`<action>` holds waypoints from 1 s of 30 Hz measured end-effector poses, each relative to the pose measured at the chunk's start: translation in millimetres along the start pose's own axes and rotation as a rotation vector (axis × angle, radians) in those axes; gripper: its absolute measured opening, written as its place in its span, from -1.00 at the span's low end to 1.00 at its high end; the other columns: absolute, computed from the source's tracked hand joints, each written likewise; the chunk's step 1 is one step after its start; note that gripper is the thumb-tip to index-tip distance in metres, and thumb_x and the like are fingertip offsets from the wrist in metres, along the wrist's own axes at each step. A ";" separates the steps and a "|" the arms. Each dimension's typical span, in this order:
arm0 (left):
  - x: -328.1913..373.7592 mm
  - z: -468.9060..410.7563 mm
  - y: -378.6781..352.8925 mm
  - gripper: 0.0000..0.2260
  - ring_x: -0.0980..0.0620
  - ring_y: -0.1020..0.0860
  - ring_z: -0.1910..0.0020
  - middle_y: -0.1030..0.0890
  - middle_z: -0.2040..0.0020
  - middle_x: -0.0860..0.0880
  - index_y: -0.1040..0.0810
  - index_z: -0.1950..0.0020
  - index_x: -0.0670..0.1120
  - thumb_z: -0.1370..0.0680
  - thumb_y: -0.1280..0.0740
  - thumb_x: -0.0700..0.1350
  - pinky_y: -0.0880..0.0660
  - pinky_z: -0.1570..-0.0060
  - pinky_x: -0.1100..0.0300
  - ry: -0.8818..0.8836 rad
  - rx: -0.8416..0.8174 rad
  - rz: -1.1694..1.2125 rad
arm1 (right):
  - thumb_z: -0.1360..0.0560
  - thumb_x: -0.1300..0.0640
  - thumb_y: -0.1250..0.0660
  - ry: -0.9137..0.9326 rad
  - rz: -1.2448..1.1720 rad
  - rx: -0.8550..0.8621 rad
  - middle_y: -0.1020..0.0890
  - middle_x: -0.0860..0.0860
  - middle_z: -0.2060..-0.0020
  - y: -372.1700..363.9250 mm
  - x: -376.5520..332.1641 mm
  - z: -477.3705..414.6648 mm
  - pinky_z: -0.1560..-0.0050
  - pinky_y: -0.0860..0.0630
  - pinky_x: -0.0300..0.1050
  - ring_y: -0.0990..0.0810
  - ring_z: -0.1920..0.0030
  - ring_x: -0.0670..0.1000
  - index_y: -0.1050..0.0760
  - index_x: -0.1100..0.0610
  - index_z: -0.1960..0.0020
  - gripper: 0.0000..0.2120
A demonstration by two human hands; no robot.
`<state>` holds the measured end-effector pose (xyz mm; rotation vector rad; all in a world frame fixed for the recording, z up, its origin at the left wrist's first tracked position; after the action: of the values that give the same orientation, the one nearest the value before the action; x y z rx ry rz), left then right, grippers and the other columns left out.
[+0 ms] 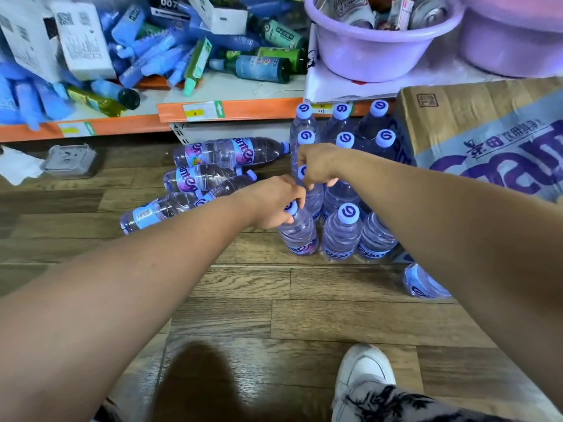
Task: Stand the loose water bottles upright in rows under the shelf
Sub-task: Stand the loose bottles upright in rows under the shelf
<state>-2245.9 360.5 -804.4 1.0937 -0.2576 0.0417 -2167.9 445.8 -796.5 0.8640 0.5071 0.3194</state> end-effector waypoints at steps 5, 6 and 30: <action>12.0 -7.3 -5.1 -0.71 -0.04 -0.42 -0.24 -0.39 -0.31 -0.03 -0.46 -0.21 -0.04 -0.51 -0.37 -0.10 -0.41 -0.23 0.00 -0.021 -0.014 -0.026 | -0.47 0.31 -0.36 0.005 -0.111 0.017 -0.54 0.22 -0.19 -2.6 4.0 -0.2 0.31 -0.52 -0.19 -0.54 0.16 0.12 -0.42 0.21 -0.27 -0.62; 11.9 -7.7 -4.7 -0.71 -0.04 -0.42 -0.24 -0.39 -0.31 -0.04 -0.46 -0.22 -0.04 -0.51 -0.36 -0.10 -0.41 -0.23 0.00 -0.017 -0.013 -0.021 | -0.47 0.31 -0.35 0.000 -0.137 0.018 -0.54 0.21 -0.17 -2.5 4.7 -0.7 0.32 -0.51 -0.20 -0.55 0.17 0.12 -0.43 0.21 -0.26 -0.63; 14.7 -6.1 -21.3 -0.69 -0.16 -0.48 -0.21 -0.47 -0.29 -0.15 -0.41 -0.30 -0.06 -0.55 -0.29 -0.16 -0.45 -0.20 -0.01 0.076 0.069 0.122 | -0.58 0.17 -0.20 0.067 0.061 0.229 -0.51 0.16 -0.25 -9.7 7.3 -1.1 0.00 -0.43 -0.07 -0.48 -0.24 0.17 -0.38 0.17 -0.37 -0.64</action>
<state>-2227.2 354.6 -822.2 1.1418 -0.2558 0.2019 -2161.8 443.9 -806.9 1.0948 0.5882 0.3517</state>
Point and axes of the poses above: each hand's wrist, its own z-axis away from the middle knuckle, its own y-axis out of the back of the hand, x = y × z, the point moved 3 cm from there along -z, towards the middle knuckle
